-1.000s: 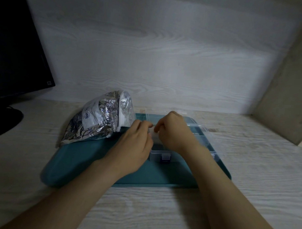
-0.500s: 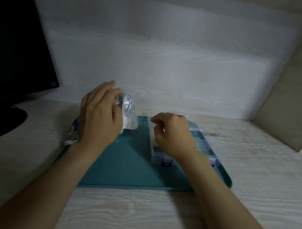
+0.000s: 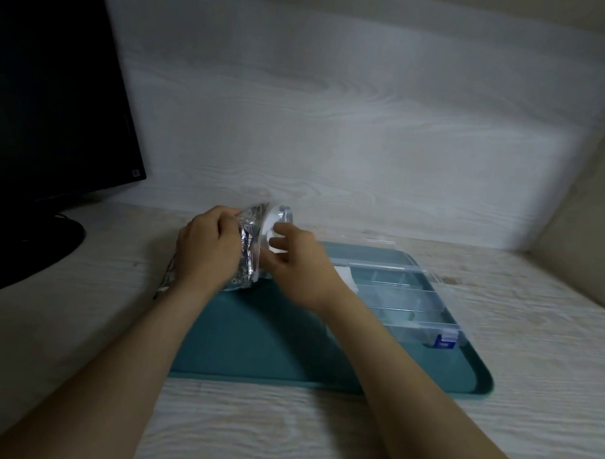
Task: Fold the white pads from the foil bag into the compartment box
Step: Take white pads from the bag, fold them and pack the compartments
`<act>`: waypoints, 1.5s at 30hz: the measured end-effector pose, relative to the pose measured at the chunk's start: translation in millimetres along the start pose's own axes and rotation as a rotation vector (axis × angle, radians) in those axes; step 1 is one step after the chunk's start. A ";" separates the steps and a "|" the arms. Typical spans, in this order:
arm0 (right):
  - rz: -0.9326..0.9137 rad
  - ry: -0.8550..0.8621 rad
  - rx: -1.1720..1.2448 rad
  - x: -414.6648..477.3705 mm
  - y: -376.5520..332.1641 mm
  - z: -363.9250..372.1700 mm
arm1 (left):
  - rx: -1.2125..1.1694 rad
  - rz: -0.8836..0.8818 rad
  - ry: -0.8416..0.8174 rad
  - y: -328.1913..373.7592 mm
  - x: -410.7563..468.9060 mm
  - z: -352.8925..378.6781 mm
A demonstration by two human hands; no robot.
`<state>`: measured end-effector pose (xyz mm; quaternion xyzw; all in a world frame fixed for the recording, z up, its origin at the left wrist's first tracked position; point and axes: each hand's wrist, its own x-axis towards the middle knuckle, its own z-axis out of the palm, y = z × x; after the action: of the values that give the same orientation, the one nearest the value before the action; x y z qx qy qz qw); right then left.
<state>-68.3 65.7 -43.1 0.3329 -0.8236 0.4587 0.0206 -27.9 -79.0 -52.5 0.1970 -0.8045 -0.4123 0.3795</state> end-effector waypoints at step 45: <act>-0.057 0.378 0.484 -28.8 15.6 -75.8 | -0.114 0.713 0.047 57.1 -55.9 17.4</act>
<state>-75.4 144.8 -20.6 0.2597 -0.6623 0.6947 0.1066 -6.1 -1.5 -37.6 -0.1081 -0.7894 -0.2935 0.5283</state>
